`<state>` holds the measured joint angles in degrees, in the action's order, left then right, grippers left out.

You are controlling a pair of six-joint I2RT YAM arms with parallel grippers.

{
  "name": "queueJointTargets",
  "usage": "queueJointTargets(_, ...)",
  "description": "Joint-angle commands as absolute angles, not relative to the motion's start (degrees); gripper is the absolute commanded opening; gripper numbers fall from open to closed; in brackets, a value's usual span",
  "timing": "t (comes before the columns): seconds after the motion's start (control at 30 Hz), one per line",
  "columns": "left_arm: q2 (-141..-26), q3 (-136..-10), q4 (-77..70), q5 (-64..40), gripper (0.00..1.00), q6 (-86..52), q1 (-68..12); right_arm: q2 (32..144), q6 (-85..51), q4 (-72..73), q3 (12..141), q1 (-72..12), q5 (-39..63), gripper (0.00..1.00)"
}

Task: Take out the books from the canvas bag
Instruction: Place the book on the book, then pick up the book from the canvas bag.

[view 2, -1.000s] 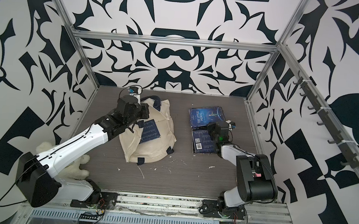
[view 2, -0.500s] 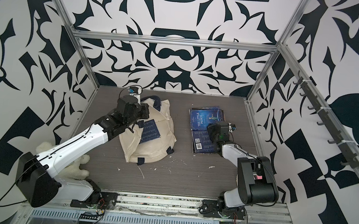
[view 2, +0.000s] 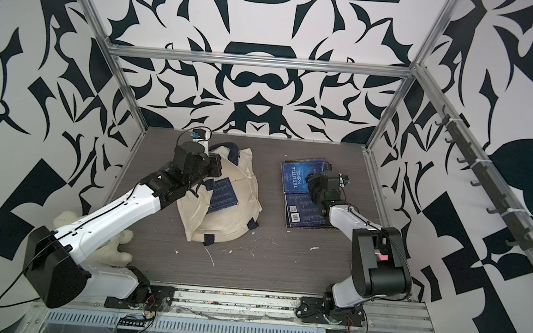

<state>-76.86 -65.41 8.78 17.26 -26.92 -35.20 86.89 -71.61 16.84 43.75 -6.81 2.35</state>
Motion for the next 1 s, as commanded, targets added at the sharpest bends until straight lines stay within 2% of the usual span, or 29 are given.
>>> queueJointTargets(0.0,-75.59,-65.9,5.65,16.43,0.0,-26.46,-34.98,82.8,-70.96,16.94,43.66,-6.59,1.7,0.6)
queueJointTargets(0.13,-75.54,-66.09,5.55,16.31,0.0,-26.37,-34.98,76.67,-68.2,14.42,42.97,-6.6,2.98,0.64)
queueJointTargets(0.23,-75.21,-66.12,5.56,16.33,0.0,-26.1,-34.98,72.01,-65.61,11.21,43.0,-7.06,5.1,0.74)
queueJointTargets(0.33,-74.8,-65.93,5.37,16.52,0.0,-25.88,-34.98,67.28,-63.74,8.52,42.16,-8.01,6.66,0.8)
queueJointTargets(0.4,-74.52,-65.84,5.13,16.52,0.0,-25.84,-34.98,64.09,-62.68,5.56,41.85,-9.62,6.73,0.98)
queueJointTargets(0.57,-74.09,-65.66,4.88,16.23,0.0,-25.93,-34.98,56.49,-60.32,-2.93,40.5,-20.15,-0.35,0.99)
queueJointTargets(0.7,-73.65,-65.22,4.12,15.79,0.0,-26.1,-34.98,50.72,-61.25,-3.41,36.23,-34.42,-14.17,0.99)
queueJointTargets(0.97,-71.68,-64.19,2.51,15.13,0.0,-26.81,-34.98,52.82,-65.87,-0.39,33.0,-55.79,-28.24,0.98)
